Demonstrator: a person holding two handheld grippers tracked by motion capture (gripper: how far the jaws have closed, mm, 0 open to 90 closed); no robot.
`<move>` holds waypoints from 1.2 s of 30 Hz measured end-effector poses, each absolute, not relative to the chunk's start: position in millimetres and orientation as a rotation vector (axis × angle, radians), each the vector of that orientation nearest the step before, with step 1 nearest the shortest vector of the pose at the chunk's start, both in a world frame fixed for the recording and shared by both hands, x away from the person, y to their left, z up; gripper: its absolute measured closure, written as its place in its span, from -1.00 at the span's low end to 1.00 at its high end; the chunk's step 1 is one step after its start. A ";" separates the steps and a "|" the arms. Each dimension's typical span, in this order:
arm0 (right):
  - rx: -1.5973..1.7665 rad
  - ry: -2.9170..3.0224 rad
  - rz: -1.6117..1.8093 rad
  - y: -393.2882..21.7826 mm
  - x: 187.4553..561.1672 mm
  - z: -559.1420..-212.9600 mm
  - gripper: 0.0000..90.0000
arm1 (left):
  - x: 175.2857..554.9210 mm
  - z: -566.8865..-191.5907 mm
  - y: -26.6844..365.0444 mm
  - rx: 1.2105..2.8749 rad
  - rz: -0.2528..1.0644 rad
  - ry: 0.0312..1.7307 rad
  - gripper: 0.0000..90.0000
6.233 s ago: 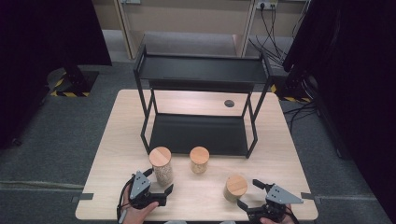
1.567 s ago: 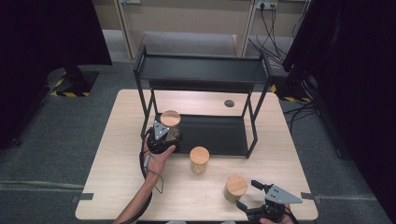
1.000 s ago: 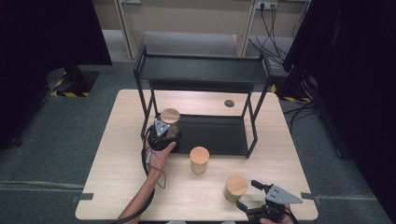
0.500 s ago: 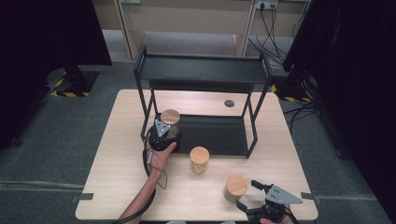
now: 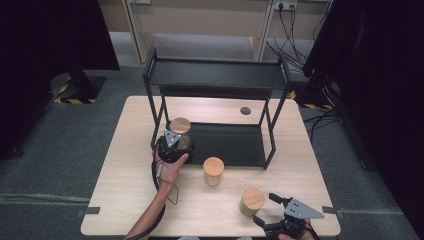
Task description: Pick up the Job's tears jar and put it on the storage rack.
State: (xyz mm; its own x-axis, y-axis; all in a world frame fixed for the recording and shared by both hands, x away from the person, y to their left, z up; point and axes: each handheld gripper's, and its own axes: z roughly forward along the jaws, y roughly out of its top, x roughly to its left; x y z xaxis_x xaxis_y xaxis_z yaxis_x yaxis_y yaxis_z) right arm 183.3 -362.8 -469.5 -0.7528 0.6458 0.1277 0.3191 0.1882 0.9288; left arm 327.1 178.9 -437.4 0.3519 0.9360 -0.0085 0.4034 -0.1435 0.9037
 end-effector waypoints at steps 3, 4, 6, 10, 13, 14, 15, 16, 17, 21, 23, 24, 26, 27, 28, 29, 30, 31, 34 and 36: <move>0.916 2.176 1.587 -362.5 183.4 -469.5 -0.96 | 322.9 -434.7 177.4 1.722 0.743 1.200 -0.84; 0.916 2.177 1.586 -362.4 183.4 -469.5 -0.96 | 321.3 -433.9 176.8 1.721 0.743 1.202 -0.86; 0.916 2.177 1.586 -362.4 183.4 -469.6 -0.96 | 318.6 -432.1 176.2 1.720 0.741 1.205 -0.87; 0.915 2.175 1.588 -362.6 183.3 -469.5 -0.96 | 313.7 -428.6 174.7 1.716 0.742 1.205 -0.87; 0.915 2.174 1.588 -362.8 183.0 -469.3 -0.96 | 310.1 -426.9 171.9 1.726 0.750 1.204 -0.88; 0.916 2.173 1.590 -363.0 182.9 -469.2 -0.96 | 308.8 -426.6 170.6 1.726 0.755 1.208 -0.87; 0.917 2.173 1.591 -363.1 182.9 -469.2 -0.96 | 307.7 -426.2 170.2 1.726 0.758 1.209 -0.87; 0.916 2.173 1.591 -363.0 182.8 -469.2 -0.96 | 306.6 -425.8 169.9 1.724 0.758 1.212 -0.88; 0.916 2.173 1.591 -363.0 182.8 -469.2 -0.95 | 305.4 -425.5 169.7 1.721 0.757 1.212 -0.88; 0.916 2.173 1.592 -363.1 183.0 -469.2 -0.96 | 299.3 -422.8 168.3 1.725 0.762 1.204 -0.93; 0.916 2.174 1.590 -363.0 183.0 -469.2 -0.96 | 297.1 -421.8 168.7 1.723 0.762 1.204 -0.93; 0.916 2.174 1.591 -362.9 183.0 -469.2 -0.96 | 295.9 -421.5 169.0 1.723 0.764 1.202 -0.93; 0.915 2.174 1.591 -362.7 183.0 -469.1 -0.95 | 293.3 -420.8 170.0 1.724 0.756 1.199 -0.93; 0.915 2.174 1.591 -362.7 183.0 -469.1 -0.96 | 291.8 -420.8 170.6 1.725 0.754 1.193 -0.93; 0.915 2.174 1.591 -362.6 183.1 -469.1 -0.96 | 290.3 -420.6 171.2 1.727 0.750 1.188 -0.93; 0.915 2.174 1.591 -362.6 183.2 -469.2 -0.96 | 288.7 -420.5 171.8 1.728 0.745 1.182 -0.93; 0.916 2.174 1.591 -362.6 183.2 -469.2 -0.96 | 287.0 -420.5 172.4 1.727 0.742 1.178 -0.93; 0.915 2.174 1.591 -362.6 183.2 -469.3 -0.96 | 285.4 -420.4 173.4 1.726 0.736 1.175 -0.93; 0.916 2.173 1.593 -362.7 183.1 -469.2 -0.96 | 281.9 -420.4 176.9 1.723 0.710 1.168 -0.93; 0.917 2.173 1.591 -362.6 183.2 -469.2 -0.96 | 279.1 -420.4 178.0 1.728 0.704 1.160 -0.93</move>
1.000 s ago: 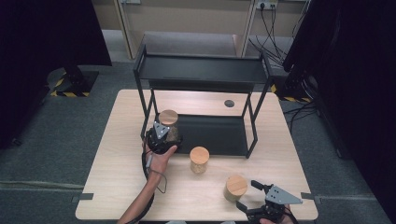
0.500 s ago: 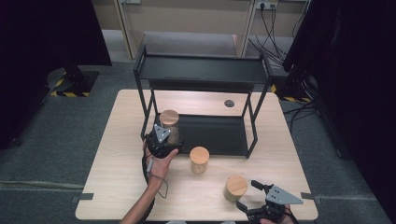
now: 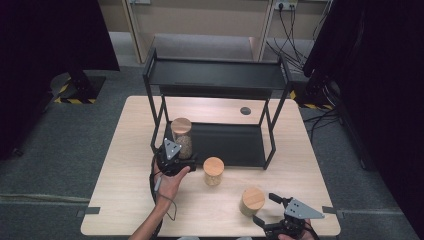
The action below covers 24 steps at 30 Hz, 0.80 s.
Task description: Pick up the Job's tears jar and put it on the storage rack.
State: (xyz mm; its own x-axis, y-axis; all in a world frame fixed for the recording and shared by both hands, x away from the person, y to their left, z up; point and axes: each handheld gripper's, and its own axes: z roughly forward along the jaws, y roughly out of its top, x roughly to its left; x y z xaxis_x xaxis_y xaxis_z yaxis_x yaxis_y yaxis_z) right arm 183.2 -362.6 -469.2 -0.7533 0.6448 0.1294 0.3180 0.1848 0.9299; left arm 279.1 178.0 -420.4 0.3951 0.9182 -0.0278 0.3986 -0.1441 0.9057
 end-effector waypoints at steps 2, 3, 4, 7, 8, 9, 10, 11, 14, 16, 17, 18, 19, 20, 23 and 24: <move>0.916 2.173 1.591 -362.5 183.0 -469.2 -0.96 | 275.3 -420.9 179.0 1.729 0.705 1.149 -0.93; 0.916 2.172 1.593 -362.6 182.9 -469.2 -0.95 | 273.3 -421.0 179.8 1.730 0.704 1.145 -0.93; 0.917 2.170 1.594 -362.8 182.9 -469.2 -0.96 | 271.3 -421.1 180.9 1.732 0.704 1.141 -0.93; 0.917 2.171 1.594 -362.9 182.9 -469.2 -0.96 | 265.4 -421.6 184.8 1.733 0.692 1.127 -0.93; 0.917 2.171 1.594 -362.9 182.8 -469.2 -0.96 | 263.2 -421.9 185.9 1.735 0.692 1.120 -0.93; 0.916 2.171 1.594 -362.8 182.9 -469.2 -0.96 | 261.1 -421.8 186.8 1.739 0.693 1.114 -0.93; 0.916 2.171 1.594 -362.7 182.8 -469.1 -0.96 | 259.3 -421.5 188.1 1.744 0.693 1.106 -0.93; 0.916 2.170 1.594 -362.7 182.7 -469.1 -0.96 | 257.5 -421.6 189.1 1.747 0.695 1.100 -0.93; 0.916 2.171 1.593 -362.6 182.8 -469.2 -0.96 | 252.3 -420.4 192.7 1.763 0.703 1.086 -0.93; 0.915 2.172 1.591 -362.4 182.9 -469.1 -0.96 | 247.8 -421.0 196.5 1.754 0.698 1.079 -0.93; 0.915 2.173 1.591 -362.2 182.9 -469.1 -0.96 | 244.8 -421.1 198.9 1.749 0.693 1.075 -0.93; 0.914 2.173 1.591 -362.1 182.9 -469.2 -0.95 | 243.0 -421.3 200.1 1.746 0.689 1.073 -0.93; 0.914 2.173 1.591 -361.9 182.9 -469.2 -0.96 | 240.6 -421.8 201.3 1.741 0.687 1.068 -0.93; 0.914 2.173 1.591 -361.8 183.0 -469.3 -0.96 | 238.4 -421.9 202.4 1.741 0.684 1.063 -0.93; 0.914 2.175 1.590 -361.5 183.0 -469.2 -0.96 | 233.1 -423.4 205.6 1.733 0.664 1.052 -0.93; 0.914 2.174 1.590 -361.5 182.9 -469.1 -0.95 | 231.3 -424.2 206.2 1.729 0.661 1.049 -0.93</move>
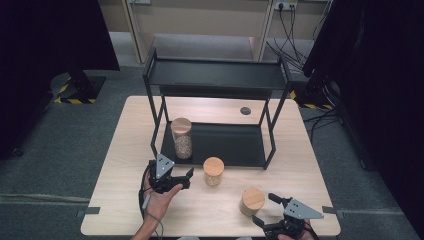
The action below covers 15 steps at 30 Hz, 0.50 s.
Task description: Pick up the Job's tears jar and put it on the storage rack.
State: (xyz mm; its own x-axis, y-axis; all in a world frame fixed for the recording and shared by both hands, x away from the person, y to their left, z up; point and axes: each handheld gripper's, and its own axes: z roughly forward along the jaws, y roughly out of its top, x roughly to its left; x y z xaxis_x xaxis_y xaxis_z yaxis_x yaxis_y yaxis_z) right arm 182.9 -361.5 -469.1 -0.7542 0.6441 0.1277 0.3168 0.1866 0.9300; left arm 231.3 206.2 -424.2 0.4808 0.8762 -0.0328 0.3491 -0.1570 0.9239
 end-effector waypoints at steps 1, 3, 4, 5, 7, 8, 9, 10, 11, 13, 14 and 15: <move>0.914 2.173 1.592 -361.7 182.8 -469.1 -0.96 | 229.7 -424.7 207.0 1.729 0.657 1.046 -0.93; 0.916 2.171 1.592 -361.9 182.7 -469.1 -0.95 | 226.4 -425.8 208.6 1.726 0.654 1.042 -0.93; 0.916 2.171 1.593 -362.1 182.8 -469.2 -0.96 | 224.9 -426.3 209.6 1.723 0.651 1.040 -0.93; 0.918 2.172 1.595 -362.3 183.0 -469.3 -0.96 | 223.3 -426.7 210.6 1.721 0.651 1.036 -0.93; 0.917 2.172 1.594 -362.1 183.0 -469.3 -0.96 | 220.2 -427.9 212.4 1.713 0.650 1.032 -0.93; 0.917 2.172 1.596 -362.1 182.9 -469.2 -0.96 | 218.9 -428.4 213.5 1.712 0.647 1.030 -0.93; 0.916 2.171 1.596 -362.1 182.9 -469.3 -0.96 | 217.5 -429.3 214.2 1.707 0.644 1.030 -0.93; 0.916 2.171 1.597 -362.1 182.9 -469.3 -0.96 | 216.2 -430.0 215.0 1.706 0.642 1.026 -0.93; 0.917 2.171 1.596 -362.0 182.9 -469.3 -0.96 | 214.9 -430.7 215.5 1.705 0.640 1.023 -0.93; 0.917 2.172 1.595 -361.9 183.0 -469.3 -0.96 | 212.1 -432.3 216.2 1.703 0.635 1.015 -0.93; 0.917 2.172 1.596 -361.8 183.0 -469.4 -0.96 | 210.9 -433.2 216.3 1.703 0.634 1.010 -0.93; 0.917 2.172 1.597 -361.7 182.9 -469.3 -0.96 | 209.7 -434.0 216.6 1.703 0.634 1.006 -0.93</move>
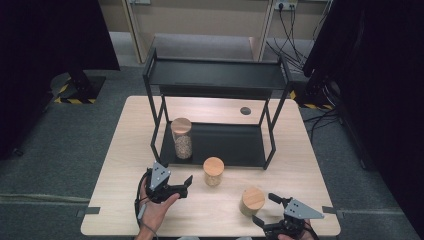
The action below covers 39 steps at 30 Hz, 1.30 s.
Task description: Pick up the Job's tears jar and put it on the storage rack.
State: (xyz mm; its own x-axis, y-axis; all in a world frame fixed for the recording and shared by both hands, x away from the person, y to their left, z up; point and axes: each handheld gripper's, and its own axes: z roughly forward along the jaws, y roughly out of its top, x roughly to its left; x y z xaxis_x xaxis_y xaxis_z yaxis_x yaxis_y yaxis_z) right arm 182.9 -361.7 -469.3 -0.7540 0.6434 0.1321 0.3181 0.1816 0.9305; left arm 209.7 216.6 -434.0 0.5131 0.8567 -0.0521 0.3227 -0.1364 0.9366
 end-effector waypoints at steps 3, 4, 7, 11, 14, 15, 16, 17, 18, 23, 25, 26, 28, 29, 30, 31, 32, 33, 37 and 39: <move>0.916 2.172 1.597 -361.7 182.8 -469.2 -0.96 | 206.7 -436.0 218.2 1.697 0.632 1.003 -0.93; 0.917 2.171 1.597 -361.7 182.8 -469.3 -0.96 | 205.9 -436.6 218.9 1.697 0.631 1.003 -0.93; 0.918 2.171 1.597 -361.8 182.9 -469.3 -0.95 | 203.5 -438.6 220.5 1.693 0.625 1.004 -0.93; 0.917 2.171 1.596 -361.7 182.7 -469.2 -0.96 | 199.7 -443.4 222.5 1.684 0.619 1.003 -0.93; 0.919 2.170 1.596 -361.8 182.8 -469.2 -0.96 | 196.9 -447.2 224.3 1.682 0.614 1.003 -0.93; 0.918 2.170 1.596 -361.8 182.8 -469.2 -0.96 | 195.9 -448.6 224.8 1.681 0.613 1.001 -0.94; 0.918 2.170 1.596 -361.8 182.8 -469.2 -0.96 | 195.3 -449.9 225.5 1.681 0.609 1.001 -0.94; 0.918 2.170 1.597 -361.8 182.8 -469.2 -0.96 | 195.4 -451.1 226.3 1.683 0.604 0.997 -0.94; 0.918 2.170 1.597 -361.8 182.8 -469.2 -0.96 | 195.2 -452.4 226.8 1.686 0.603 0.995 -0.94; 0.919 2.166 1.600 -362.4 182.4 -469.0 -0.96 | 191.8 -460.5 229.3 1.680 0.607 0.994 -0.94; 0.919 2.164 1.600 -362.4 182.3 -469.0 -0.96 | 190.8 -462.8 230.8 1.671 0.602 1.002 -0.94; 0.919 2.164 1.601 -362.3 182.2 -469.1 -0.96 | 190.6 -463.5 231.5 1.671 0.601 1.005 -0.94; 0.917 2.165 1.601 -362.1 182.3 -469.0 -0.96 | 189.8 -464.7 231.9 1.669 0.601 1.006 -0.94; 0.916 2.166 1.601 -362.1 182.2 -468.9 -0.96 | 189.3 -465.7 231.7 1.668 0.598 1.006 -0.94; 0.915 2.165 1.601 -362.1 182.0 -468.8 -0.96 | 188.8 -466.3 231.5 1.671 0.597 1.005 -0.94; 0.916 2.163 1.602 -362.3 181.8 -468.8 -0.96 | 188.5 -466.9 230.9 1.674 0.596 1.003 -0.94; 0.917 2.162 1.604 -362.6 181.6 -468.8 -0.96 | 188.3 -467.3 230.2 1.679 0.595 1.001 -0.94; 0.917 2.159 1.605 -362.9 181.4 -468.8 -0.96 | 188.1 -467.4 229.2 1.686 0.596 0.997 -0.94; 0.919 2.157 1.605 -363.2 180.9 -468.6 -0.95 | 188.9 -468.6 227.0 1.701 0.585 0.987 -0.94; 0.918 2.158 1.604 -362.9 181.1 -468.7 -0.95 | 189.0 -469.1 226.9 1.702 0.582 0.989 -0.94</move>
State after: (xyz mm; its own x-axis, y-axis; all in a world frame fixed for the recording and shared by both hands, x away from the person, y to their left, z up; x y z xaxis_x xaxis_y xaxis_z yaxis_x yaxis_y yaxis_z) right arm 181.1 -362.9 -468.7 -0.7513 0.6467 0.1318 0.3127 0.1730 0.9340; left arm 189.0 226.9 -469.1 0.5424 0.8361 -0.0827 0.3338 -0.1241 0.9345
